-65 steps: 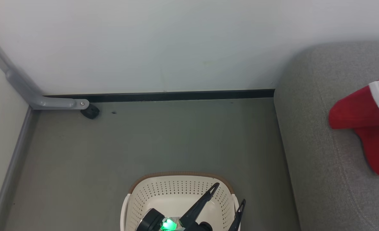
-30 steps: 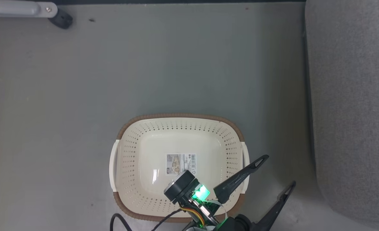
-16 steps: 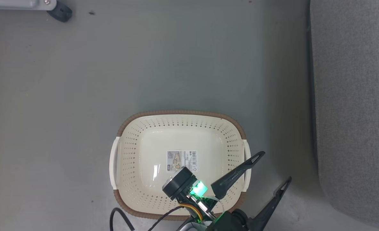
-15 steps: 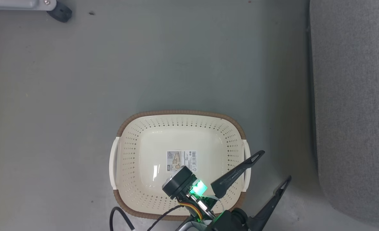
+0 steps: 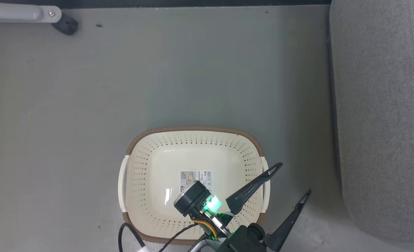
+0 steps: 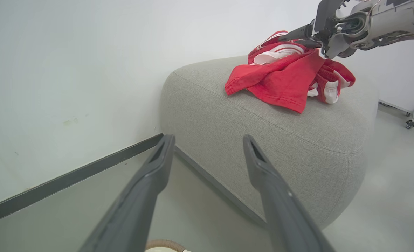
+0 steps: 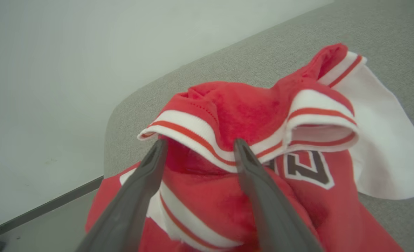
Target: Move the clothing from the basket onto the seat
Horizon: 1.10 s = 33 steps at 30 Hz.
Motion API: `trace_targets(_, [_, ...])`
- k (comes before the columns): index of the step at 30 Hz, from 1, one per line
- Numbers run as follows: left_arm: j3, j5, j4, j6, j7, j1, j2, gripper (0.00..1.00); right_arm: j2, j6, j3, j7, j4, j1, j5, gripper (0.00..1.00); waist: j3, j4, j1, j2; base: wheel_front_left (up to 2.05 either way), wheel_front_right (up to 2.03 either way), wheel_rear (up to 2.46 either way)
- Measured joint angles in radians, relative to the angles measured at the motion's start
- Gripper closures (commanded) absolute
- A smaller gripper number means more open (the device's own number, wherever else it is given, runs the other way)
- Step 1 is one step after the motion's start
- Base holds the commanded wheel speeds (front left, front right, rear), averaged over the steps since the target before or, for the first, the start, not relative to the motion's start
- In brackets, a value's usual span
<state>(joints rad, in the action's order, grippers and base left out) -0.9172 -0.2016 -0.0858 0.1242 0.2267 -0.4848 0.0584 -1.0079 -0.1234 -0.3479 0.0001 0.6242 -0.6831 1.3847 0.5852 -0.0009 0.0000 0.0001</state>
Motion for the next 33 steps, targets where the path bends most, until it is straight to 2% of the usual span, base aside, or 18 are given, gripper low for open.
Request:
trace_targets(9, [0.008, -0.04, -0.035, 0.0, 0.006, 0.001, 0.0, 0.0, 0.005, 0.0, -0.028, -0.038, -0.031, 0.055, 0.001, 0.0, -0.046, -0.012, 0.0, -0.0001, 0.0, 0.0, 0.0])
trace_targets(16, [0.04, -0.049, -0.068, 0.0, 0.013, 0.008, -0.001, 0.0, 0.033, 0.0, -0.031, -0.129, -0.071, 0.1, -0.006, 0.0, -0.102, -0.022, 0.0, -0.0002, 0.0, 0.0, 0.0])
trace_targets(22, [0.065, -0.053, -0.089, 0.0, 0.015, 0.044, -0.001, 0.0, 0.072, 0.0, -0.045, -0.232, -0.131, 0.163, -0.048, 0.0, -0.163, -0.027, -0.0001, -0.0003, 0.0, 0.0, 0.0])
trace_targets(33, [0.137, -0.056, -0.119, 0.0, 0.016, 0.116, -0.003, 0.0, 0.16, 0.002, -0.07, -0.249, -0.207, 0.239, -0.134, 0.0, -0.292, -0.022, -0.0001, -0.0003, 0.0, 0.0, 0.0])
